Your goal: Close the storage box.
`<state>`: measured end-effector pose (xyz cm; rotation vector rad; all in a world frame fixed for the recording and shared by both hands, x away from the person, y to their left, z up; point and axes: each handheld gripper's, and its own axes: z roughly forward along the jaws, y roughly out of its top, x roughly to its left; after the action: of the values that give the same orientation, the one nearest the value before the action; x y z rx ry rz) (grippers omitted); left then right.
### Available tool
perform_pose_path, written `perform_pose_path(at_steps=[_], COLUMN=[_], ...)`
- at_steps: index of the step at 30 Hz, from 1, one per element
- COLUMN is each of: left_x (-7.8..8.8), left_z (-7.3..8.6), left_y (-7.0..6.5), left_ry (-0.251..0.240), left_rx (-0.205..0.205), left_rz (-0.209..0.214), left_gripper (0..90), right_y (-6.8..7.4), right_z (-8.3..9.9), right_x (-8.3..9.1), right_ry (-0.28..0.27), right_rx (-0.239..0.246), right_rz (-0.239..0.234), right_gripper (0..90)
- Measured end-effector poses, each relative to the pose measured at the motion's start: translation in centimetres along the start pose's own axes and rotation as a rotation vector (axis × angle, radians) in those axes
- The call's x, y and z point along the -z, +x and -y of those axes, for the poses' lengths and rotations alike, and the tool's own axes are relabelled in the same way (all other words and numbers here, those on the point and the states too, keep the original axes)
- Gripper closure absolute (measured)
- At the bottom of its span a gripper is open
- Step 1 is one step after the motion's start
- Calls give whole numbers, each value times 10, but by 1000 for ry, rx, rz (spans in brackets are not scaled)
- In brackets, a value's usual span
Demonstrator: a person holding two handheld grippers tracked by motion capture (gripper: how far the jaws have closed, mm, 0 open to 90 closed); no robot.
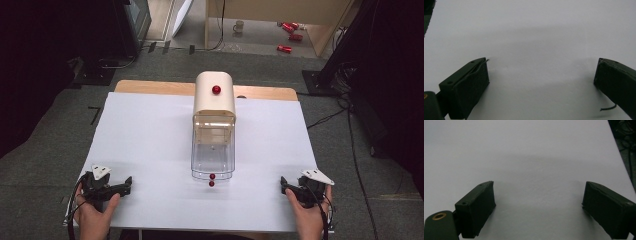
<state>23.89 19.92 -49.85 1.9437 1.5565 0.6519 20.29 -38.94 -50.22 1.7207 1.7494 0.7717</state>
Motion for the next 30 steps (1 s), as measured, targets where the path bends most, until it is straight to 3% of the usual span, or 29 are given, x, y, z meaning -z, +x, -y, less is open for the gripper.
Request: perform_pose_path(at_steps=[4,9,10,15,17,30], left_x=[0,0,0,0,0,0], left_z=[0,0,0,0,0,0], left_y=[0,0,0,0,0,0], left_ry=[0,0,0,1,2,2], left_rx=[0,0,0,0,0,0], left_rz=[0,0,0,0,0,0], left_gripper=[0,0,0,0,0,0], right_y=[11,26,36,56,70,123], right_z=[2,1,0,1,2,0], right_x=[5,11,15,23,26,36], right_ry=[-15,-17,-30,-47,-50,-63], right_rx=[9,42,66,65,88,165], right_rz=[62,11,0,-62,-92,-224], right_gripper=[108,109,108,108,108,108])
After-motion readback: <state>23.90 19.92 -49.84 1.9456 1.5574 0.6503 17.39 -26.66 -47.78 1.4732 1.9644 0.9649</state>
